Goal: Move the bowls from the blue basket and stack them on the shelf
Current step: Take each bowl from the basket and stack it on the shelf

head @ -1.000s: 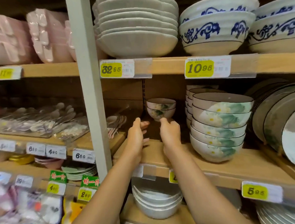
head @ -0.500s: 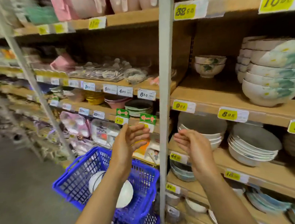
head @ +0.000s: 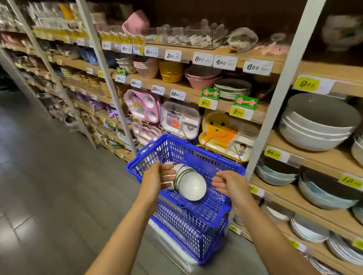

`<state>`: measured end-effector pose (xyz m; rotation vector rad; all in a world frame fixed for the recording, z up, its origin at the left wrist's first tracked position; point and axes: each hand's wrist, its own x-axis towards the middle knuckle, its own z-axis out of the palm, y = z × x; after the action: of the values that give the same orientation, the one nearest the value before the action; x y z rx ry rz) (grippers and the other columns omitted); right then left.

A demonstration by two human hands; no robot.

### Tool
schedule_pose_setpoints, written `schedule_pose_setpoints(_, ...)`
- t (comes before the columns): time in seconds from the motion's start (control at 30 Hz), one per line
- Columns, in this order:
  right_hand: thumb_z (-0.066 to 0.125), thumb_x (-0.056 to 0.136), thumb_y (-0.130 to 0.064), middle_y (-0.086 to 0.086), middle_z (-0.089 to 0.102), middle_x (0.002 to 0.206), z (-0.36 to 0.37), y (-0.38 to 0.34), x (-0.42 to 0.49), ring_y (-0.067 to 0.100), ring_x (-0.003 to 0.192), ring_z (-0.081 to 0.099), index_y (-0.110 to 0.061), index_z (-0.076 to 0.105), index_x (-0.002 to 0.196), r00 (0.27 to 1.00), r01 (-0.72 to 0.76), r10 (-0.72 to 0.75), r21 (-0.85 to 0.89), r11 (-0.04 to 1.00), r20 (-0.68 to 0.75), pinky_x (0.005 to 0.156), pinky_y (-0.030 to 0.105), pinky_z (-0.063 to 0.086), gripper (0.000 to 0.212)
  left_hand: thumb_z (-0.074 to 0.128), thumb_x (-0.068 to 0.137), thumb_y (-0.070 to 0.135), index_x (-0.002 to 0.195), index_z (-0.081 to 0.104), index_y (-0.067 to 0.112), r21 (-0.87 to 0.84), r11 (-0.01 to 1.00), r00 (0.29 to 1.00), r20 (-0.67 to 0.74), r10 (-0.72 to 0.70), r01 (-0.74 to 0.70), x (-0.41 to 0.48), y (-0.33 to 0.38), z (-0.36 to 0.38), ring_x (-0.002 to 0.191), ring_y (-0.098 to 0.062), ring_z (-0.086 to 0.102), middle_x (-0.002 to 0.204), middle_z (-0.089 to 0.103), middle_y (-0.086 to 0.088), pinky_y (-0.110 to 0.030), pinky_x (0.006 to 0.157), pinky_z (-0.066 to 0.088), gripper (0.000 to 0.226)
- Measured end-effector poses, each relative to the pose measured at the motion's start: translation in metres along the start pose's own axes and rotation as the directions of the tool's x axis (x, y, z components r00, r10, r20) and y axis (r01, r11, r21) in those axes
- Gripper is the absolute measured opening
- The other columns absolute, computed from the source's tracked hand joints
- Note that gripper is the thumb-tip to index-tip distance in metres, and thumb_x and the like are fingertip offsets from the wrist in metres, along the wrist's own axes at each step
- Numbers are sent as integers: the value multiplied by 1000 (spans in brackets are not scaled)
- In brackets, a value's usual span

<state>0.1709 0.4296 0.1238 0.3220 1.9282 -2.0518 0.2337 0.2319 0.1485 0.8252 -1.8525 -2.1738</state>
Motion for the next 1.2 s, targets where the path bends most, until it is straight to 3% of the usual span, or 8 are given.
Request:
schedule_pose_setpoints(0.23, 52, 95, -11, 8, 70, 78, 53, 58, 67, 19, 71, 66, -9, 65, 86, 985, -153, 160, -104, 983, 64, 71, 29, 51, 16, 31, 104, 30, 89, 62, 6, 99, 978, 983, -52, -179, 183, 68, -34, -30, 68, -22, 59, 83, 68, -11, -31, 65, 46, 41)
schedule_pose_setpoints(0.4, 51, 95, -10, 10, 64, 71, 70, 97, 124, 20, 62, 58, -6, 62, 86, 944, -315, 328, -215, 924, 29, 53, 25, 41, 15, 32, 101, 22, 88, 58, 8, 235, 932, 961, -75, -266, 277, 127, -47, -36, 65, -21, 57, 79, 65, -9, -29, 64, 43, 33)
schedule_pose_setpoints(0.57, 49, 94, -8, 11, 55, 70, 69, 127, 163, 20, 57, 48, -3, 58, 89, 884, -459, 466, -266, 848, -37, 51, 24, 31, 11, 40, 98, 15, 95, 61, 4, 358, 881, 948, -37, -316, 308, 185, -59, -35, 57, -18, 57, 78, 65, -8, -24, 51, 40, 24)
schedule_pose_setpoints(0.73, 51, 95, -10, 9, 52, 67, 65, 148, 179, 19, 55, 47, -7, 57, 79, 834, -550, 542, -227, 803, -105, 53, 22, 30, 17, 42, 98, 17, 89, 60, 10, 441, 822, 903, 57, -426, 360, 227, -76, -11, 66, -19, 57, 82, 66, -8, -26, 57, 38, 22)
schedule_pose_setpoints(0.9, 51, 97, -21, 8, 54, 75, 68, 169, 193, 20, 60, 48, -12, 54, 82, 755, -654, 634, -133, 745, -166, 52, 24, 34, 18, 41, 95, 9, 83, 62, 11, 619, 742, 863, 197, -465, 259, 270, -100, 15, 66, -21, 55, 75, 63, -9, -25, 58, 39, 24)
schedule_pose_setpoints(0.97, 50, 97, -18, 5, 43, 64, 73, 176, 199, 18, 52, 37, -14, 48, 75, 728, -674, 649, -60, 736, -222, 47, 24, 29, 22, 45, 93, 11, 86, 66, 10, 726, 666, 835, 252, -490, 171, 291, -111, 25, 79, -22, 59, 87, 67, -17, -30, 68, 45, 23)
schedule_pose_setpoints(1.07, 51, 95, -14, 12, 47, 67, 80, 190, 211, 20, 55, 42, -7, 53, 78, 665, -696, 656, 24, 718, -357, 44, 25, 31, 20, 47, 94, 14, 105, 68, 5, 854, 519, 798, 334, -502, -31, 321, -129, 43, 103, -31, 64, 111, 67, -22, -37, 88, 51, 25)
schedule_pose_setpoints(1.2, 50, 97, -11, 9, 45, 68, 97, 215, 230, 16, 54, 38, -9, 52, 75, 620, -720, 706, 111, 685, -342, 42, 20, 30, 23, 44, 99, 17, 118, 63, 4, 877, 372, 761, 459, -459, -305, 344, -152, 62, 113, -36, 59, 122, 64, -22, -32, 88, 42, 30)
